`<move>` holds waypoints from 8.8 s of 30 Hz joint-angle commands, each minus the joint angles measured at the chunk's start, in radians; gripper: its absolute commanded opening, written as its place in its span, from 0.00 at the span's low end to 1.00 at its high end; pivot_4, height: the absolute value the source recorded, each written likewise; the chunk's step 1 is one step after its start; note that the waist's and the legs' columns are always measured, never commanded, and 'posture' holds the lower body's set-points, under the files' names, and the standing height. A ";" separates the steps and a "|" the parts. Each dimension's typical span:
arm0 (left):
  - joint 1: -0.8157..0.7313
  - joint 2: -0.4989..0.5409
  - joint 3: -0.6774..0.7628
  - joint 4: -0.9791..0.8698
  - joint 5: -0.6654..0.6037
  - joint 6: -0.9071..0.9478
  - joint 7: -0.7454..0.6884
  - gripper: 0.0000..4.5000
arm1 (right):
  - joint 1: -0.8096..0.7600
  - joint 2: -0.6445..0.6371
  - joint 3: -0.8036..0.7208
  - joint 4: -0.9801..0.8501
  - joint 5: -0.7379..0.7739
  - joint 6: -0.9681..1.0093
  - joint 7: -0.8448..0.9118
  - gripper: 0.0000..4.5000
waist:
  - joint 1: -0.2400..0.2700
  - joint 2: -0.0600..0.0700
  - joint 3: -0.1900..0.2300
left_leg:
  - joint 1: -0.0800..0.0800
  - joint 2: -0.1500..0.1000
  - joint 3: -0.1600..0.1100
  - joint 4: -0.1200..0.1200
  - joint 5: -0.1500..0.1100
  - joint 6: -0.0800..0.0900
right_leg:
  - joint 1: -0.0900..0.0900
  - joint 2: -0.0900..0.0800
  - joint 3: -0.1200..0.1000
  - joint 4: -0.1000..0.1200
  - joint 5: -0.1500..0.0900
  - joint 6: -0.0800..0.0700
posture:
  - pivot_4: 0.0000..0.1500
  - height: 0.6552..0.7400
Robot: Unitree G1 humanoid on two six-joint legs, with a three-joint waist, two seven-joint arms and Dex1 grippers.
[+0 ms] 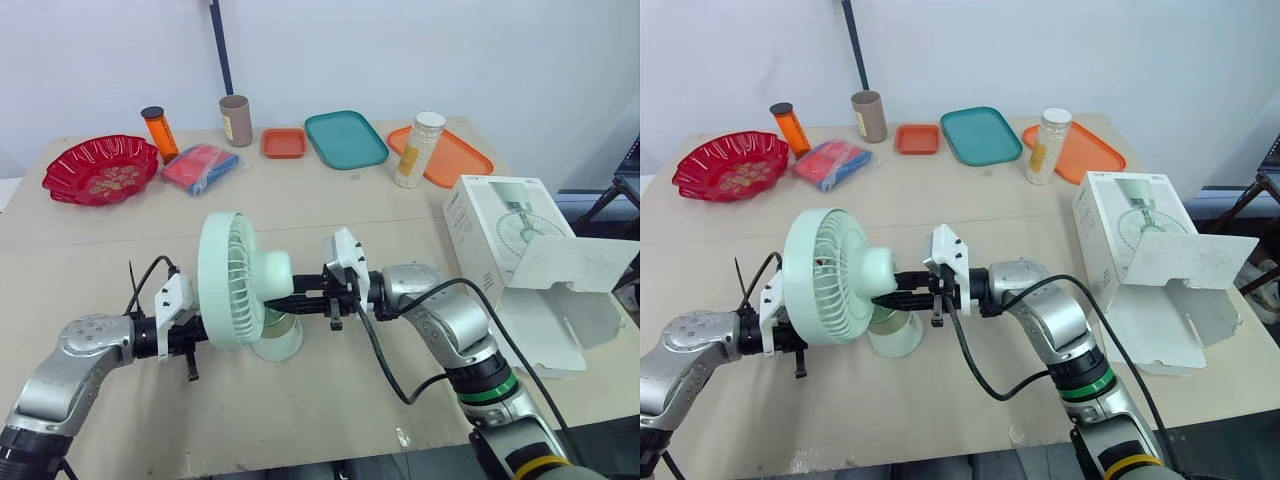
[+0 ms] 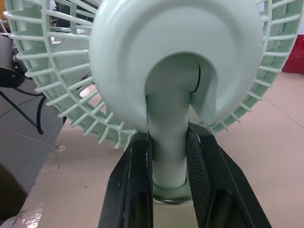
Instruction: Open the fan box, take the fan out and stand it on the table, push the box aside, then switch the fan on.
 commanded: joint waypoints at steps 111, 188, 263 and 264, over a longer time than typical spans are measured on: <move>0.141 0.039 0.192 -0.155 -0.063 0.085 0.054 0.01 | -0.014 -0.003 -0.031 -0.047 0.042 -0.050 -0.006 0.10 | 0.000 0.000 0.000 | 0.001 0.000 0.000 0.002 0.000 0.000 | 0.000 -0.001 0.000 0.003 0.000 0.000 | 1.00 0.83; 0.027 0.019 0.069 -0.156 -0.096 0.116 0.074 0.01 | 0.009 -0.025 -0.079 -0.090 0.159 -0.095 0.067 0.10 | 0.001 0.000 0.000 | 0.000 -0.001 0.000 0.002 0.000 0.001 | 0.000 -0.001 0.000 0.004 0.000 0.000 | 1.00 0.83; 0.129 0.044 0.179 -0.263 -0.202 0.228 0.135 0.01 | -0.058 -0.150 -0.274 -0.240 0.417 0.074 -0.010 0.10 | 0.002 0.000 0.000 | 0.000 -0.001 0.000 0.002 -0.001 0.001 | 0.000 -0.001 0.000 0.004 -0.001 0.001 | 1.00 0.83; 0.129 0.044 0.179 -0.263 -0.202 0.228 0.136 0.01 | -0.058 -0.150 -0.273 -0.239 0.417 0.074 -0.010 0.10 | 0.002 0.000 0.000 | 0.000 -0.001 0.000 0.002 -0.001 0.001 | 0.000 -0.001 0.000 0.003 -0.001 0.001 | 1.00 0.83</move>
